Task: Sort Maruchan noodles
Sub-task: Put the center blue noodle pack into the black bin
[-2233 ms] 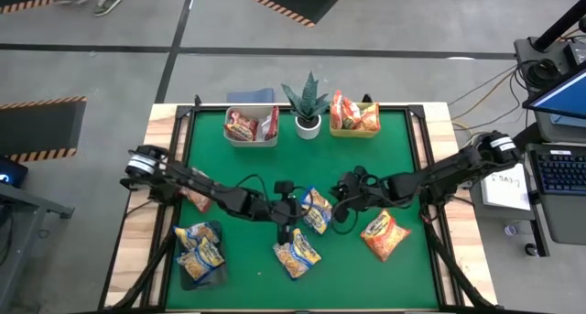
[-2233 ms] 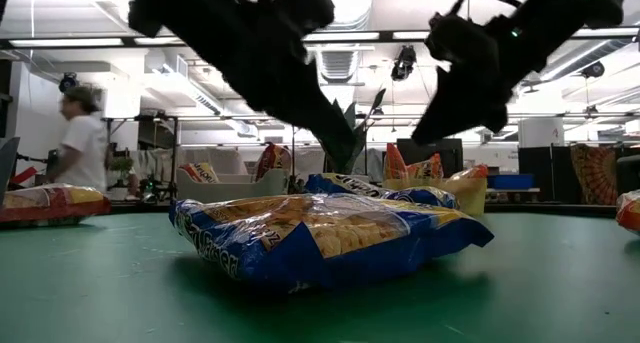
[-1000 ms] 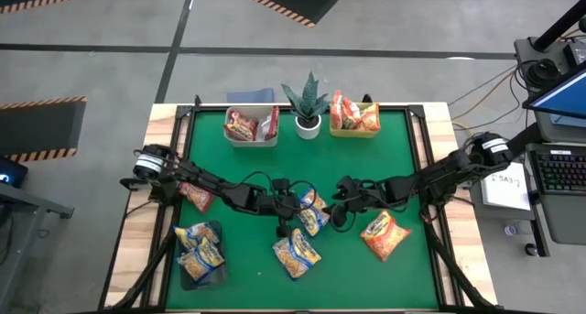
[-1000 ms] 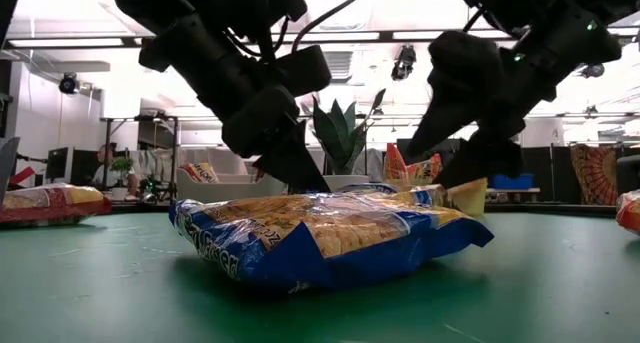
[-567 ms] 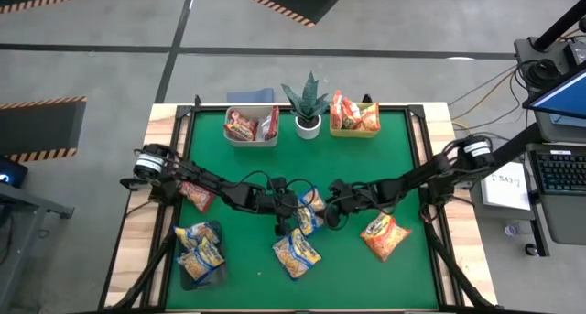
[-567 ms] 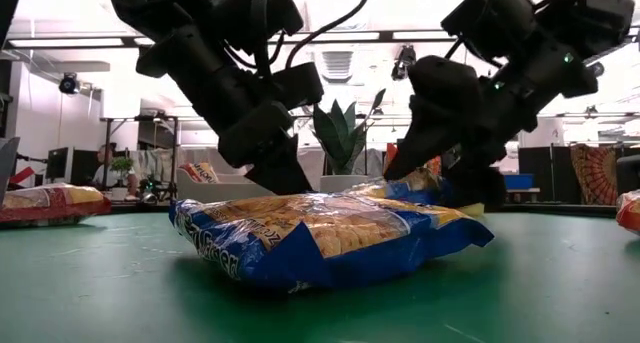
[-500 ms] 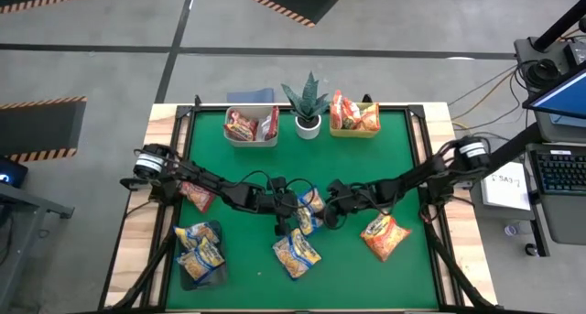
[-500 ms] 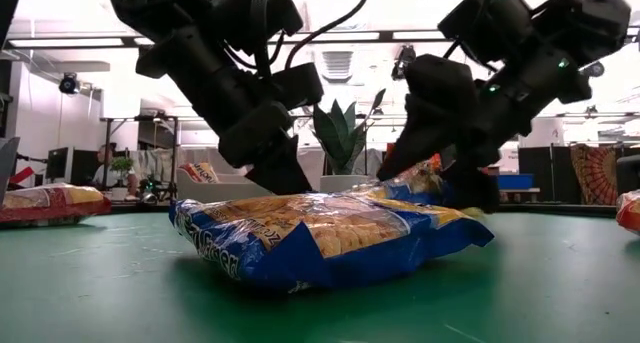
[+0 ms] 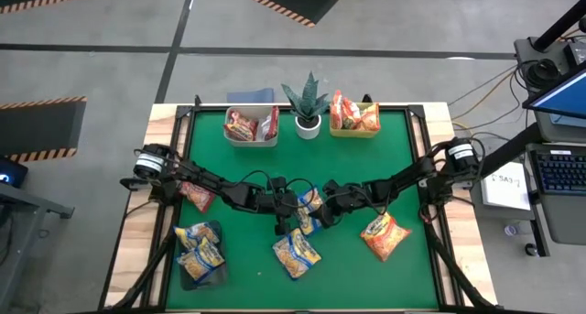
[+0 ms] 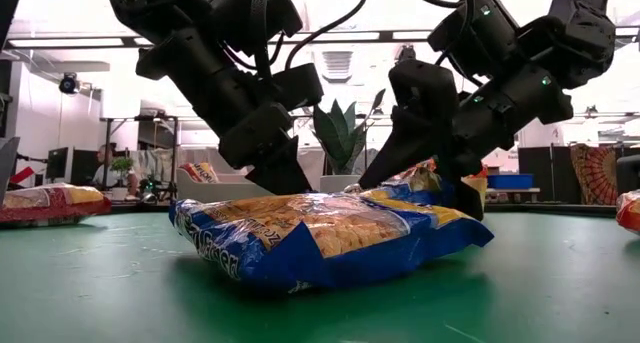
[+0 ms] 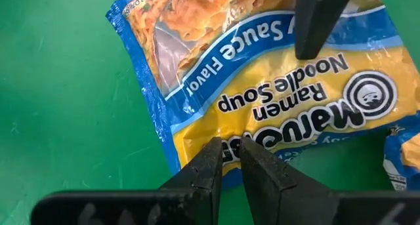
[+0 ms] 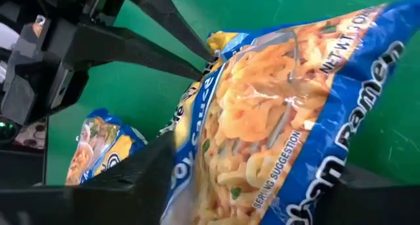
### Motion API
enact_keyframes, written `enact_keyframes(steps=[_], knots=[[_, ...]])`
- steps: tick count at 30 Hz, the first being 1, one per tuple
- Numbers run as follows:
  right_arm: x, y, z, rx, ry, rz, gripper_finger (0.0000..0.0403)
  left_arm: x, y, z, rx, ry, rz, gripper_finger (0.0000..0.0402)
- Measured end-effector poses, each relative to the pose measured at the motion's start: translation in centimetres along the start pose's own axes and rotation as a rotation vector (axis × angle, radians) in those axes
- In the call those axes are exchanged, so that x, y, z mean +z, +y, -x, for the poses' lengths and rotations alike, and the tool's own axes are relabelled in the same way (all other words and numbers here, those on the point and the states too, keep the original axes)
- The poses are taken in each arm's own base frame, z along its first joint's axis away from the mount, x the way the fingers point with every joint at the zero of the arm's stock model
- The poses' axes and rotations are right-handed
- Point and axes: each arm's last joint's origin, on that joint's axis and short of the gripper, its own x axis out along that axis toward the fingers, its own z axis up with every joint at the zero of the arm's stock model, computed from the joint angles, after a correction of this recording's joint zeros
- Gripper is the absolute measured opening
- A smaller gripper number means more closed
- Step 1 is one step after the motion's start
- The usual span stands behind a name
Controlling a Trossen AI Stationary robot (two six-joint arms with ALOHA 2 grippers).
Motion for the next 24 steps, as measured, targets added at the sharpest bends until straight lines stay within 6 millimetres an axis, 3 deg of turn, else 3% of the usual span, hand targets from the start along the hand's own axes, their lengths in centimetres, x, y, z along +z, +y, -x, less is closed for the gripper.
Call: enact_keyframes(steps=[6,12,24], knots=[[0.2,0.2,0.4,0.004,-0.004,0.042,0.0164,0.0,0.0,0.0,-0.001,-0.003,-0.006,0.0039],[0.3,0.3,0.4,0.008,-0.009,0.106,0.0114,0.5,0.1,0.9,-0.003,-0.014,-0.034,0.0039],[0.4,1.0,0.6,0.0,-0.096,0.404,0.0078,4.0,1.1,7.1,-0.023,-0.193,-0.091,0.0039]])
